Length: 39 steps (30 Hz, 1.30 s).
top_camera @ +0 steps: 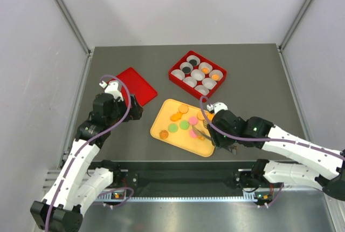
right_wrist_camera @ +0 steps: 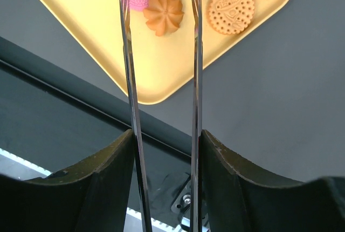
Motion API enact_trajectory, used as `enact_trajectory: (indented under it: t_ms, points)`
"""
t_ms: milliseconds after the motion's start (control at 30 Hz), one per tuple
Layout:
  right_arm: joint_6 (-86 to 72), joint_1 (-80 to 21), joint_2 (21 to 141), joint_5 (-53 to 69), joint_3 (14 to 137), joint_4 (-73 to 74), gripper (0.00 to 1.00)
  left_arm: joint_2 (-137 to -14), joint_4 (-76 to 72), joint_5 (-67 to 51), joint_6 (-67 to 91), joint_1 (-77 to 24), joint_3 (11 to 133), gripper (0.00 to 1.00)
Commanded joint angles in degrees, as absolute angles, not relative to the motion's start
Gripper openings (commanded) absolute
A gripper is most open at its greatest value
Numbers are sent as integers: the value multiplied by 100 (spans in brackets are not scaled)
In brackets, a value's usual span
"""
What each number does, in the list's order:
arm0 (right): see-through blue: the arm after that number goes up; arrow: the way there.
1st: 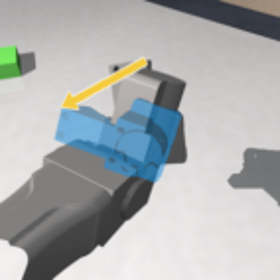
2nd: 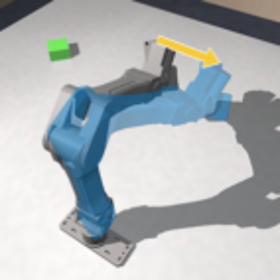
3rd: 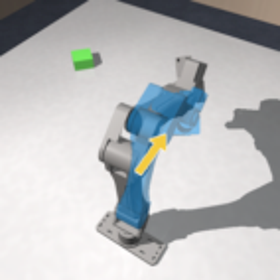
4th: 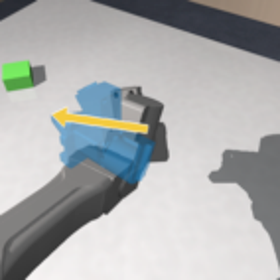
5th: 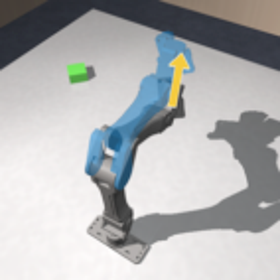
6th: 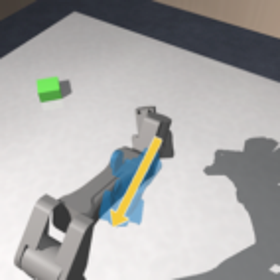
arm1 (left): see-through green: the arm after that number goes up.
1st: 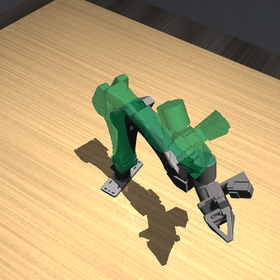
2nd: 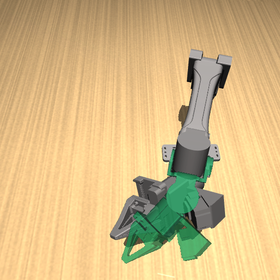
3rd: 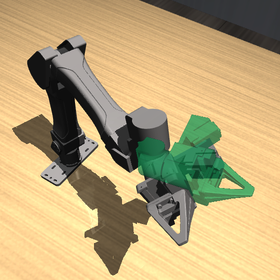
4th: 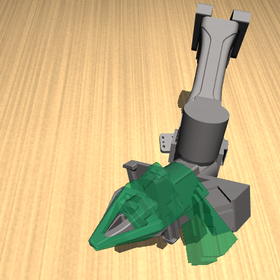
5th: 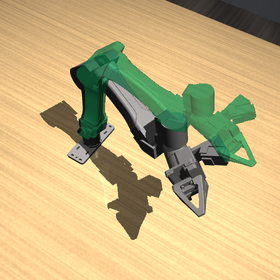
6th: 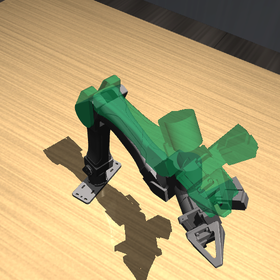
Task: Pack the cookies
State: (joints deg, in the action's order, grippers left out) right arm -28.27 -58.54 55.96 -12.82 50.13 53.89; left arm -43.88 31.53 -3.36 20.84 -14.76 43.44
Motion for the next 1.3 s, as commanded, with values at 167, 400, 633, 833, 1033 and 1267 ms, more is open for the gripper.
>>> enact_trajectory:
  t_ms: [167,400,633,833,1033,1267]
  points:
    - [-3050,-6178,5642,-1529,5036,5581,50,-4359,3015,-290,2004,-1485,4342,98]
    - [-3146,-6240,5642,-1538,5010,5713,50,-4359,3015,-272,2013,-1485,4342,98]
    - [-3225,-6354,5765,-1503,4957,5651,49,-4342,3015,-281,2013,-1485,4342,98]
    - [-3322,-6398,5792,-1529,4887,5660,49,-4324,3015,-281,2013,-1485,4333,98]
    - [-3349,-6416,5774,-1512,4957,5643,40,-4316,3015,-281,2013,-1485,4333,98]
    - [-3349,-6416,5608,-1652,5360,5897,37,-4280,3023,-273,2013,-1485,4333,98]
